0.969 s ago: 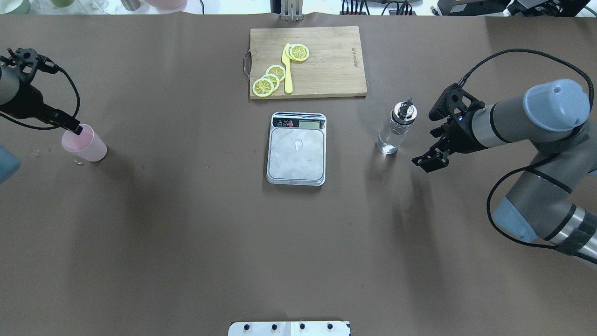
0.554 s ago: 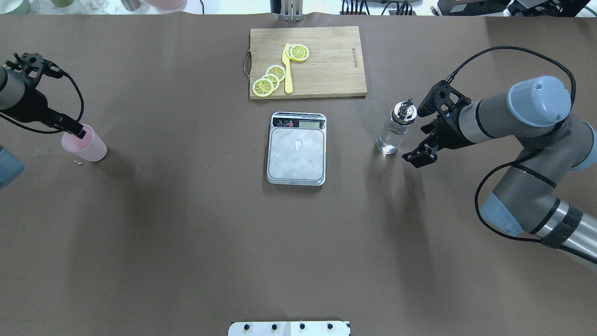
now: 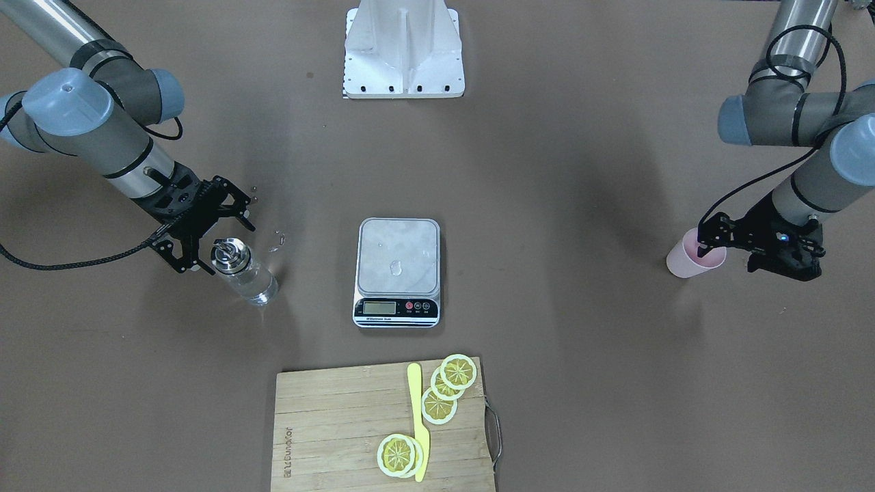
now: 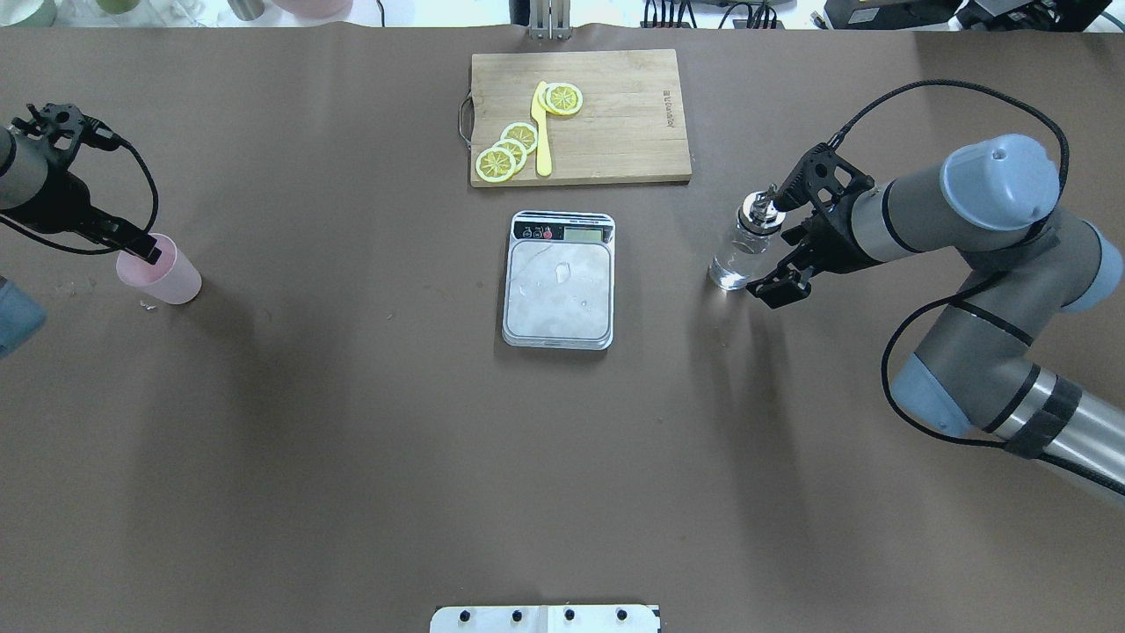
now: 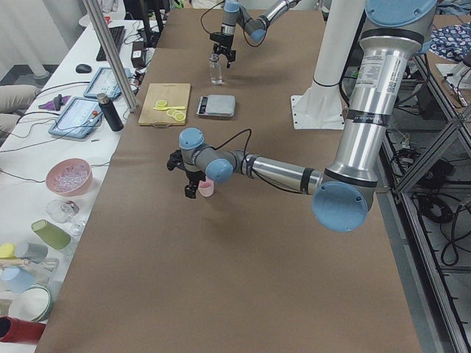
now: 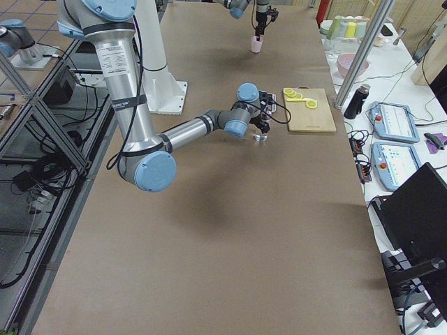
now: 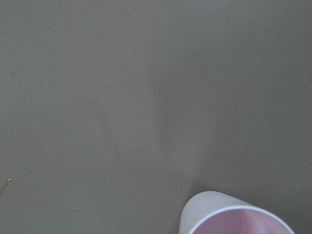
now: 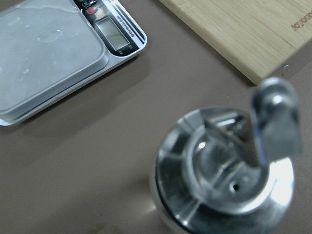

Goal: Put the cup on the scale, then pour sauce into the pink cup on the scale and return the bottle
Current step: 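Close the left gripper on the pink cup while the right grasps the bottle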

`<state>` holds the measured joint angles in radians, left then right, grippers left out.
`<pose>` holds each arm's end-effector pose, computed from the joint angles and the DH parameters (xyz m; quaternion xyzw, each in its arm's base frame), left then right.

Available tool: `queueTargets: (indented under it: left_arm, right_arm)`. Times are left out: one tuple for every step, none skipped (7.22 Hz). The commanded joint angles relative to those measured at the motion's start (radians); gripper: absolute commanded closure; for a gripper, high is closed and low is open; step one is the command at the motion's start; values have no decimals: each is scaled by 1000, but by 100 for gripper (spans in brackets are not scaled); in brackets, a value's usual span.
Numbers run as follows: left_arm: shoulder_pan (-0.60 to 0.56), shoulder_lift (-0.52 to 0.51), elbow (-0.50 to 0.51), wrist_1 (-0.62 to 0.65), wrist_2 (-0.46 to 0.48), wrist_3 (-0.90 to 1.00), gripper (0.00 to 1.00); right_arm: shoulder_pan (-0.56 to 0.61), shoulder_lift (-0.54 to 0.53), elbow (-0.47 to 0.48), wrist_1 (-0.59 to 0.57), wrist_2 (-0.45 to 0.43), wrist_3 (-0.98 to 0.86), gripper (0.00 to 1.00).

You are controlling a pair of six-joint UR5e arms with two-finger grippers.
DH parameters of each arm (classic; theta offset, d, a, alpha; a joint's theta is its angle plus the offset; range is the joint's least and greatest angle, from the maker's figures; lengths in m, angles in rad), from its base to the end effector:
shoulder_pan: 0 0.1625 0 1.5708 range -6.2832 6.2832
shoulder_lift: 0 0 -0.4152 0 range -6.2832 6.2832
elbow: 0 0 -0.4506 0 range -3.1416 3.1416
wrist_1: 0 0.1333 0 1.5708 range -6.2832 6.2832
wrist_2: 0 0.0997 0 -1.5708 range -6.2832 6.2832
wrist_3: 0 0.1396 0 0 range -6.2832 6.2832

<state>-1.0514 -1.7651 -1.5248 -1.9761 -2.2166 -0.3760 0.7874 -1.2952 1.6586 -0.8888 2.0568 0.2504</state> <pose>0.2894 -0.6054 0.5457 0.1015 0.3873 0.1518 0.9037 -0.4394 -0.5376 0.3775 0.3182 -0.4207 -0.3374 0.7797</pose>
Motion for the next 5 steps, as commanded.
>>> queueTargets:
  left_arm:
    - [7, -1, 3, -1, 2, 0, 8]
    - [8, -1, 3, -1, 12, 0, 8]
    - [16, 1, 3, -1, 12, 0, 8]
    - [17, 1, 2, -1, 14, 0, 8]
    - [17, 1, 2, -1, 14, 0, 8]
  right_arm:
    - [3, 13, -17, -1, -10, 7, 0]
    - [12, 14, -23, -1, -10, 7, 0]
    - [18, 22, -28, 1, -12, 7, 0]
    - [21, 31, -34, -1, -12, 12, 0]
    - [21, 37, -39, -1, -12, 19, 0]
